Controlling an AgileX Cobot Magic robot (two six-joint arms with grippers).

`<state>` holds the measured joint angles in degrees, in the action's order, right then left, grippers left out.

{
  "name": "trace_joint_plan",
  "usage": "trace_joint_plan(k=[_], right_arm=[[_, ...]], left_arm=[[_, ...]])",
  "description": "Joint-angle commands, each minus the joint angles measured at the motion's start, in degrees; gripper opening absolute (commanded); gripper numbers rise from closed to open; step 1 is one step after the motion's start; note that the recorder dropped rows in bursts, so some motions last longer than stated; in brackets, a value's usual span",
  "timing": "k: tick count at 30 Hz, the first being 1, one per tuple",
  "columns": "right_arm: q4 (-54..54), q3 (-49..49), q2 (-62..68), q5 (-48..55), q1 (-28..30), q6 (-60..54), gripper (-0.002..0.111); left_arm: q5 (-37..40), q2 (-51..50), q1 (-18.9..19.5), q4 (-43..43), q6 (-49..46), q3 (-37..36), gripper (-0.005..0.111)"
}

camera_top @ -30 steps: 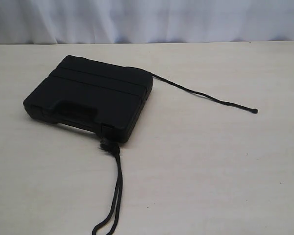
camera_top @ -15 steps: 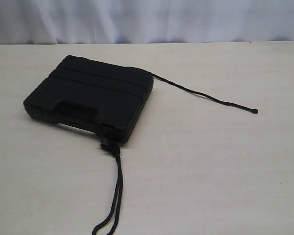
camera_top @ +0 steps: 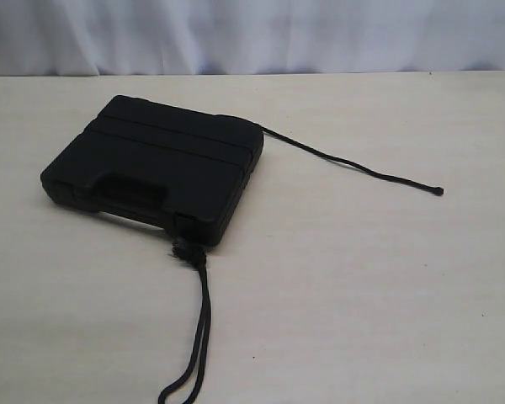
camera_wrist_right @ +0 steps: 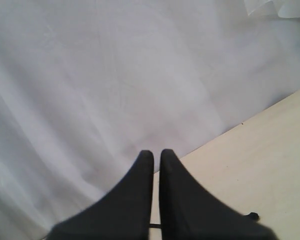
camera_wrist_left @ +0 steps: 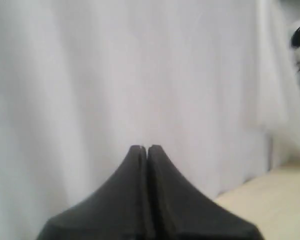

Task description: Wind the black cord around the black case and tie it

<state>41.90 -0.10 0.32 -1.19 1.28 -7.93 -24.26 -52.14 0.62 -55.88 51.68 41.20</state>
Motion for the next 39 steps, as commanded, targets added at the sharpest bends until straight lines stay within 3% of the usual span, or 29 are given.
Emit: trace_joint_plan(k=[1, 3, 8, 12, 15, 17, 18, 20, 23, 24, 26, 28, 30, 32, 36, 39], right_arm=[[-0.4, 0.1, -0.3, -0.5, -0.1, -0.3, 0.004], [-0.4, 0.1, -0.3, -0.3, -0.1, -0.3, 0.004], [-0.4, 0.1, -0.3, 0.0, -0.1, -0.4, 0.004], [-0.4, 0.1, -0.3, 0.0, -0.1, -0.8, 0.004], [-0.4, 0.1, -0.3, 0.0, -0.1, -1.9, 0.004], [-0.4, 0.1, -0.3, 0.0, -0.1, -1.9, 0.004], [-0.4, 0.1, -0.3, 0.0, -0.1, -1.9, 0.004], [-0.4, 0.1, -0.3, -0.5, -0.1, -1.9, 0.004], [-0.4, 0.1, -0.3, -1.1, -0.1, -1.9, 0.004], [-0.4, 0.1, -0.3, -1.3, -0.1, -1.9, 0.004], [-0.4, 0.1, -0.3, -1.3, -0.1, -1.9, 0.004], [-0.4, 0.1, -0.3, -1.0, -0.1, -1.9, 0.004], [-0.4, 0.1, -0.3, -0.5, -0.1, -1.9, 0.004], [-0.4, 0.1, -0.3, -0.2, -0.1, -2.0, 0.004], [-0.4, 0.1, -0.3, -0.1, -0.1, -3.4, 0.004], [-0.4, 0.1, -0.3, -0.1, -0.1, -3.4, 0.004]], left_arm=[[15.1, -11.4, 0.0, -31.7, 22.5, 6.1, 0.0], [15.7, -15.4, 0.0, -43.7, 32.0, 7.8, 0.0], [21.1, -24.9, 0.0, -44.1, 39.0, 12.2, 0.0], [35.8, -28.0, 0.0, -44.1, 39.1, 15.5, 0.0], [49.5, -28.2, 0.0, -44.1, 30.5, 17.9, 0.0], [54.6, -28.8, 0.0, -44.1, 21.9, 19.2, 0.0], [54.6, -29.2, 0.3, -44.1, 13.3, 20.3, 0.0], [49.8, -29.5, 0.3, -32.6, -7.0, 21.8, 0.0], [41.4, -29.6, -1.0, 8.7, -51.7, 22.9, 0.0], [41.9, -29.7, -2.4, 27.3, -72.7, 22.9, 0.0], [47.3, -30.1, -4.4, 51.0, -101.7, 23.2, 0.0], [57.4, -31.1, -5.9, 68.3, -121.3, 23.6, 0.0], [63.2, -32.3, -7.3, 77.2, -131.0, 23.5, 0.0], [63.9, -33.4, -8.7, 80.3, -133.0, 23.5, 0.0], [66.2, -36.3, -11.4, 81.8, -133.0, 23.5, 0.003], [68.8, -38.6, -13.0, 80.5, -133.0, 23.5, 0.016]])
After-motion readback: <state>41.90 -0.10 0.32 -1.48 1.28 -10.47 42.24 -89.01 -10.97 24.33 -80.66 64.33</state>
